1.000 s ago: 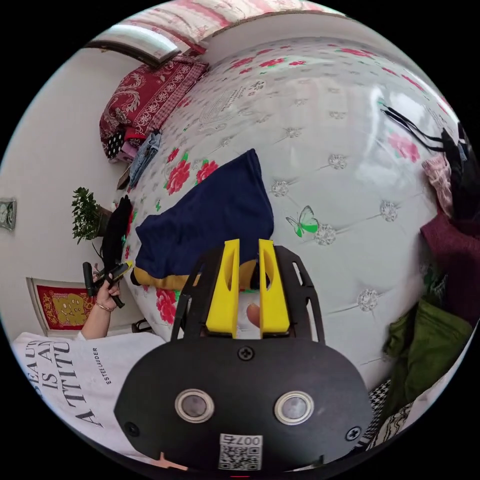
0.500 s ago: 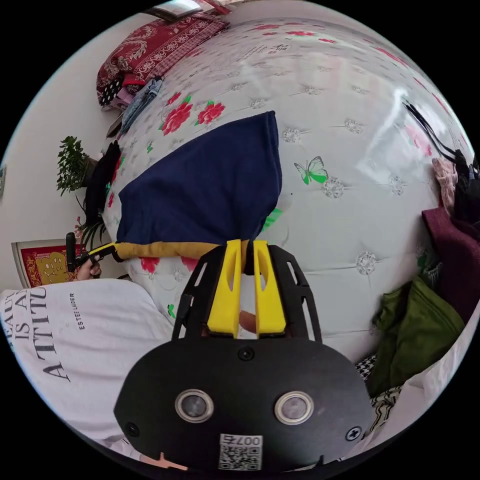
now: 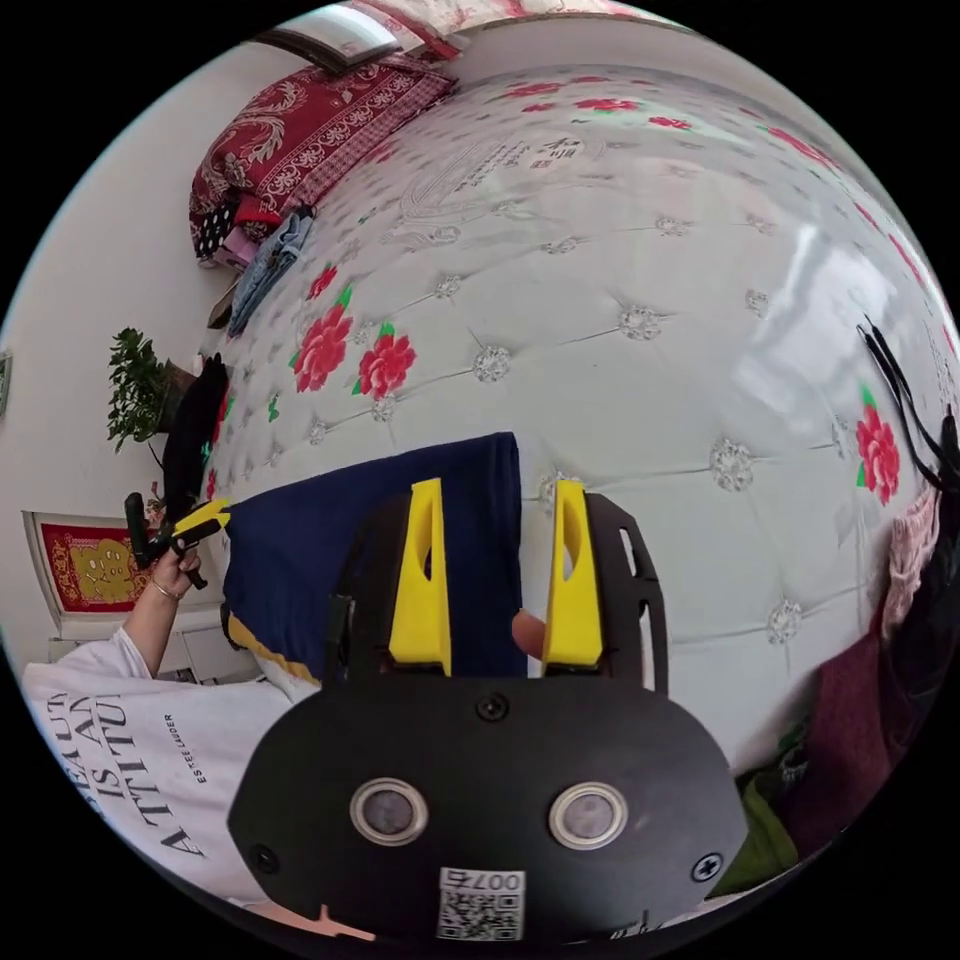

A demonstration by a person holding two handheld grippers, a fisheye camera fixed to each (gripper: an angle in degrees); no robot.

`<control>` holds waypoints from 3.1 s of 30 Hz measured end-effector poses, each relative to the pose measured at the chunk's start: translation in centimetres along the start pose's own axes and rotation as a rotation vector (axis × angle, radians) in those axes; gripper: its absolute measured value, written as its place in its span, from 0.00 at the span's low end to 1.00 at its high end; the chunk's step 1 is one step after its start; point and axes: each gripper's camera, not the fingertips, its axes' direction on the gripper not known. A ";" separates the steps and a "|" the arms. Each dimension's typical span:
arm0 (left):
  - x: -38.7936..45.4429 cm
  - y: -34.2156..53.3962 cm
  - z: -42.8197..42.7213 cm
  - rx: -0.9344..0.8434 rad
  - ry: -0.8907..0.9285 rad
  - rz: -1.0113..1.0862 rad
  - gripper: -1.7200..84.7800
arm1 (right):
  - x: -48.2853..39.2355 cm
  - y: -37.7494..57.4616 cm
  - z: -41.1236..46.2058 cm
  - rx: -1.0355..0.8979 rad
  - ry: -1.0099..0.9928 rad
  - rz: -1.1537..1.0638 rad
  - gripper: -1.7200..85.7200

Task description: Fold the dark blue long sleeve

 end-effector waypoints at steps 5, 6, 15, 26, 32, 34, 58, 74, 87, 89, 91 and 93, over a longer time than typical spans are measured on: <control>1.6 0.7 -3.1 0.086 0.017 0.070 0.02 | -1.8 0.9 -0.7 0.024 0.108 -0.124 0.04; 1.6 0.9 -3.6 0.103 0.022 0.066 0.02 | -1.6 1.3 -2.0 0.064 0.111 -0.141 0.04; 1.8 0.8 -0.5 0.072 -0.062 -0.059 0.08 | 1.9 1.4 0.1 0.059 0.099 0.021 0.05; 10.4 11.4 -7.8 0.096 0.041 0.033 0.10 | -0.7 19.2 -5.8 0.192 0.004 -0.116 0.13; 15.6 16.1 -2.9 0.032 -0.154 0.230 0.05 | 2.8 25.8 -3.9 0.185 0.213 0.092 0.15; 15.8 15.1 -3.2 -0.043 -0.157 0.223 0.04 | 5.7 27.6 -7.0 0.250 0.018 0.173 0.15; 6.9 24.9 -11.5 0.091 0.071 -0.216 0.02 | 0.1 27.7 -5.4 0.312 -0.330 0.081 0.11; -2.6 32.4 -13.2 0.201 0.326 -0.451 0.09 | -36.9 31.7 23.8 -0.354 -0.320 -0.694 0.11; -5.5 28.4 -13.6 0.130 0.574 -0.272 0.21 | -15.2 27.4 20.0 0.009 -0.410 0.012 0.13; -5.6 27.4 -13.7 0.111 0.603 -0.250 0.25 | -13.6 26.9 21.3 -0.008 -0.409 0.055 0.14; -5.7 26.6 -13.8 0.101 0.606 -0.250 0.26 | -12.8 26.1 22.9 -0.045 -0.431 0.070 0.14; -5.9 25.8 -13.8 0.093 0.578 -0.261 0.27 | -12.9 24.9 25.3 -0.101 -0.471 0.048 0.14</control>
